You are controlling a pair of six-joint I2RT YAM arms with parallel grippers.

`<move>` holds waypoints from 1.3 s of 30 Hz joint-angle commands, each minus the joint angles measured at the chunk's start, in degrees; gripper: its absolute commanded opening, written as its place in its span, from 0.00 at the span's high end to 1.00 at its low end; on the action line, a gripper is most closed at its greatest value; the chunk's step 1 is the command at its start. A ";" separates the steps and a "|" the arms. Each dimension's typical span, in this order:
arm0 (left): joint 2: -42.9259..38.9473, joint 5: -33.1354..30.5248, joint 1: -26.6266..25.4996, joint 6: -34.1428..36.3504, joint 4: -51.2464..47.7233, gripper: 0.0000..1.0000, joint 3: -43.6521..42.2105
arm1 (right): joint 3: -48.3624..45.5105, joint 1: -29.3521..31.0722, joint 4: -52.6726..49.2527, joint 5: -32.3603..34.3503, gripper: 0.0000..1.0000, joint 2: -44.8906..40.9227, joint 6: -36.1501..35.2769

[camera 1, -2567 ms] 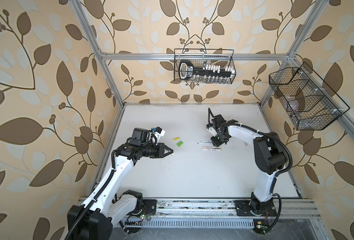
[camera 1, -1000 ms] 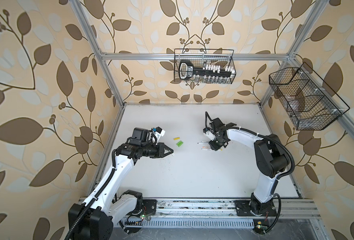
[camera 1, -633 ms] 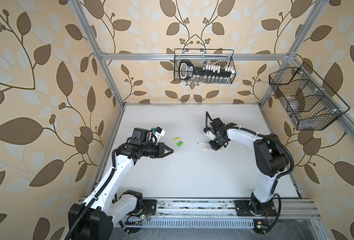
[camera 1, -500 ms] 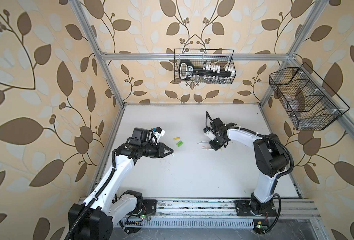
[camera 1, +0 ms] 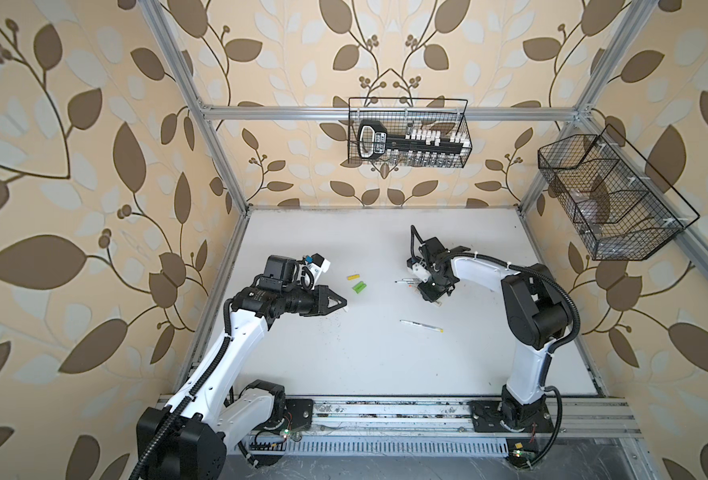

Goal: Insert the pens into the pen caps
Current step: 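Lift the orange highlighter and carry it toward the cap in the left gripper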

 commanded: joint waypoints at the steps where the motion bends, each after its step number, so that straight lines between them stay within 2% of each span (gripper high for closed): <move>1: -0.89 1.34 0.81 0.23 0.52 1.00 1.76 | 1.44 0.41 -1.53 0.45 0.71 1.57 -1.44; 8: -0.62 1.42 1.05 0.04 0.94 1.00 1.85 | -1.26 2.48 -0.32 2.56 0.74 0.72 -0.32; 12: -0.27 1.56 1.16 -0.02 1.12 1.00 1.85 | -3.60 3.64 0.93 2.84 0.83 0.01 -0.36; 22: 0.17 1.69 1.60 -1.31 2.40 1.00 1.76 | -11.27 11.96 5.01 0.42 0.87 -11.45 1.91; 31: -1.65 -0.11 1.60 -10.20 10.63 1.00 -2.58 | -16.75 19.11 11.85 -0.41 0.88 -18.98 6.45; 35: -1.85 -0.54 1.60 -13.58 14.35 1.00 -4.58 | -18.57 24.17 15.63 -0.23 0.88 -22.55 5.28; 39: -0.98 0.43 1.60 -13.89 15.29 1.00 -5.01 | -19.02 28.40 19.59 0.26 0.89 -25.23 6.57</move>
